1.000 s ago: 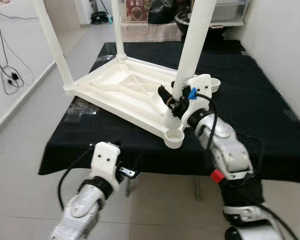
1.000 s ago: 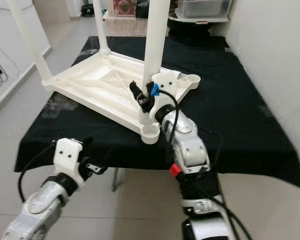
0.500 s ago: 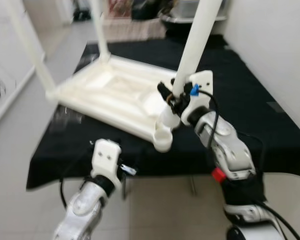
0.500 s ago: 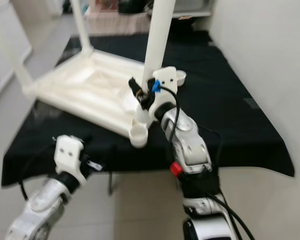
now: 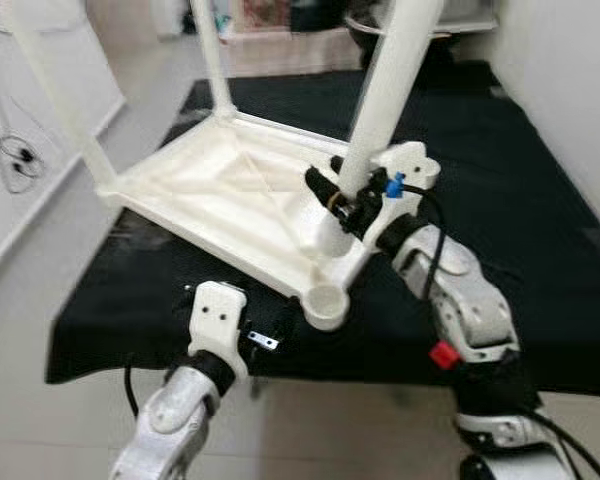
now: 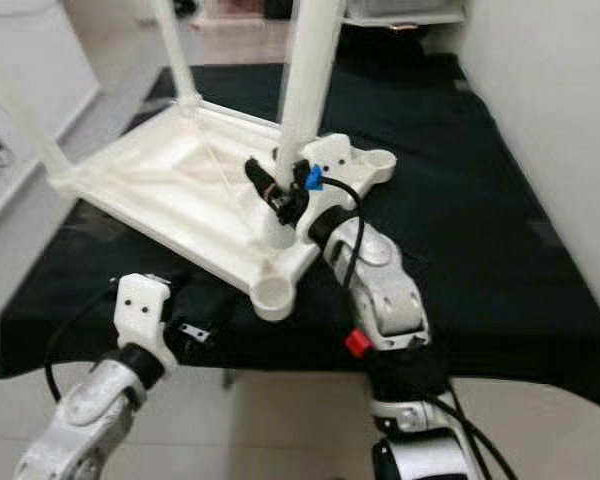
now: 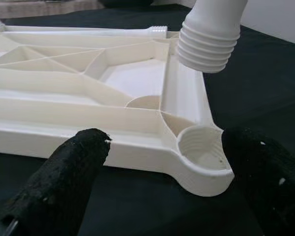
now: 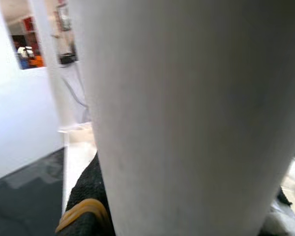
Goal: Building children table
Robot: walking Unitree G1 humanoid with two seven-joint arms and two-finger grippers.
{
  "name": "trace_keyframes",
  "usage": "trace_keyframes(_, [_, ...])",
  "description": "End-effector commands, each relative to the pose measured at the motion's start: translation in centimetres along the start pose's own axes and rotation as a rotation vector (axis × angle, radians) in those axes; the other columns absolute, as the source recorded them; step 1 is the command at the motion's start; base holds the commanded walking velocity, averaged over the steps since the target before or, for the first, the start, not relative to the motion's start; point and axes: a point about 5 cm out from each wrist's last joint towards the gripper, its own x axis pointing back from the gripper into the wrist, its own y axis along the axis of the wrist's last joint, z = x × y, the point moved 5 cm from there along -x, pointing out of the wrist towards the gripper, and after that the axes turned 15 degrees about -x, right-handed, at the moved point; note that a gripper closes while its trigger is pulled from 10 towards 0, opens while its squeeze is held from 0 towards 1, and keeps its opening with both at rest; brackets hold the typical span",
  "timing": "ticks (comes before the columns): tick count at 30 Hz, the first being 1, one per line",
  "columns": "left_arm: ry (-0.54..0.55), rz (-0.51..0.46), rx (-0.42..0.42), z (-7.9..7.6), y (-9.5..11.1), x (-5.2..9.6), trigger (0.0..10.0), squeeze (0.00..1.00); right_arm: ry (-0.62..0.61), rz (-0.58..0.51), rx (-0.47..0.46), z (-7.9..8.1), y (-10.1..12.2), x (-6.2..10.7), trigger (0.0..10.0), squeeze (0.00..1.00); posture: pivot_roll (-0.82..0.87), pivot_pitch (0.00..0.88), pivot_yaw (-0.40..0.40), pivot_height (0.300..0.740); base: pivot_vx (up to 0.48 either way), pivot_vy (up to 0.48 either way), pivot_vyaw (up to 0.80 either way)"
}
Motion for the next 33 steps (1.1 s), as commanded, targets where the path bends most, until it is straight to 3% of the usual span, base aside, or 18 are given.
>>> trace_keyframes(1, [-0.012,0.023,-0.013,-0.1,-0.5,0.5,10.0,0.0,0.022,0.002,-0.001,0.7,-0.1,-0.2,10.0,0.0,-0.01,0.2,0.026,0.74,0.0,-0.349,0.0])
trace_keyframes(7, [-0.01,0.024,0.02,-0.3,-0.4,0.8,10.0,0.0,0.072,0.021,0.003,1.1,-0.1,0.0,10.0,0.0,-0.01,0.21,0.024,0.74,0.0,-0.458,0.0])
trace_keyframes(18, [0.019,0.133,-0.003,-0.3,-3.0,2.8,10.0,0.0,0.239,0.065,0.047,3.0,0.2,0.3,10.0,0.0,-0.01,0.223,0.026,0.74,0.0,0.0,0.0])
trace_keyframes(29, [0.035,0.139,-0.029,0.2,-2.9,3.0,10.0,0.0,0.256,0.083,0.053,3.1,0.0,0.3,10.0,0.0,-0.01,0.229,0.029,0.74,0.0,0.48,0.0])
trace_keyframes(33, [0.039,0.129,-0.048,0.5,-2.6,2.9,10.0,0.0,0.248,0.08,0.051,3.0,0.0,0.4,10.0,0.0,-0.01,0.229,0.036,0.74,0.0,0.0,0.0])
